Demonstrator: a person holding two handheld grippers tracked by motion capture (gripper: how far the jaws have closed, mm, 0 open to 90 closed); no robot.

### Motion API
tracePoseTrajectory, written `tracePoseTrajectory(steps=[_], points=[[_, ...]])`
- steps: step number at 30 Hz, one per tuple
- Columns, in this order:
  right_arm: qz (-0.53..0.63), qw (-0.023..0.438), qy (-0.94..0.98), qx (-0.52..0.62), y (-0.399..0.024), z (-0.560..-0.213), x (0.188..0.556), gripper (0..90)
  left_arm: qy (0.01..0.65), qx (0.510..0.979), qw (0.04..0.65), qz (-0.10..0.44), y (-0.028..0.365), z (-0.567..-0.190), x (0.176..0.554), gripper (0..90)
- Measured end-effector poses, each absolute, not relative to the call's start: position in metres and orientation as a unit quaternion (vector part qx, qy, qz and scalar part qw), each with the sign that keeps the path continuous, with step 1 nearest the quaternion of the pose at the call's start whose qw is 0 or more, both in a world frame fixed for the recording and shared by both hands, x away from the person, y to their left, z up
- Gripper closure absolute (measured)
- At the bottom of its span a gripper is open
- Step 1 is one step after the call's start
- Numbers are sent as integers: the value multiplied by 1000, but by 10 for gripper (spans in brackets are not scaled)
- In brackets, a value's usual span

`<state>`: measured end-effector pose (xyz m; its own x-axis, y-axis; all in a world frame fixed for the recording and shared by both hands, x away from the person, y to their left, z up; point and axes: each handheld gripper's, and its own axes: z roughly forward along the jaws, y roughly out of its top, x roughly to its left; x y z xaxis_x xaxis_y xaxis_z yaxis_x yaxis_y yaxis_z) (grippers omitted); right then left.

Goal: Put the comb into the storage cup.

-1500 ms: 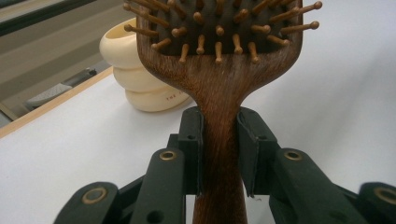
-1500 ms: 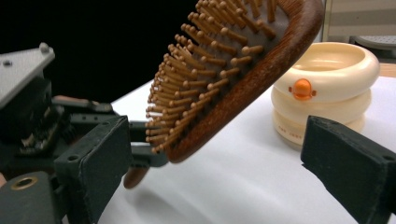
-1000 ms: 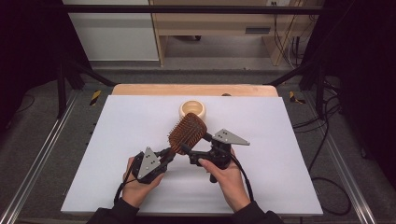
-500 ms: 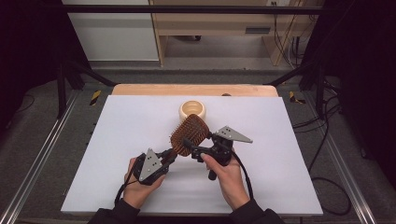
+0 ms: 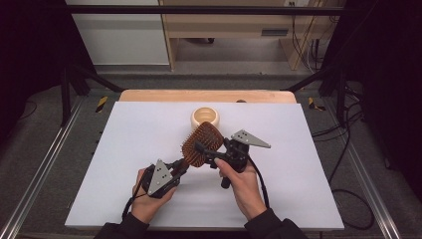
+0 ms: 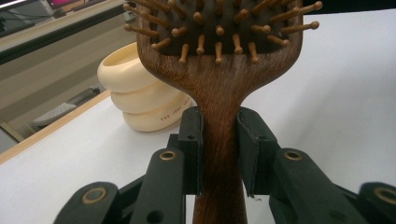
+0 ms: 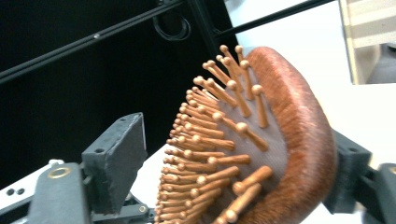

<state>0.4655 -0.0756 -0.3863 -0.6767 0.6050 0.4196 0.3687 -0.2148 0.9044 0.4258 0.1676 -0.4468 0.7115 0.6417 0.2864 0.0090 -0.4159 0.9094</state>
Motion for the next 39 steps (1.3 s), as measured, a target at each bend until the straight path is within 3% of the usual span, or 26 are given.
tracePoseTrajectory(steps=[18, 22, 26, 39], points=[[692, 67, 604, 388, -75, -380, 467, 343, 217, 766, 517, 316, 169, -445, 424, 725], [695, 65, 602, 388, -75, -379, 467, 436, 221, 764, 520, 311, 171, -446, 425, 726], [703, 54, 603, 373, -75, -379, 466, 472, 224, 764, 520, 309, 170, -446, 425, 726], [697, 68, 616, 361, -73, -373, 462, 518, 236, 759, 535, 286, 168, -447, 425, 724]])
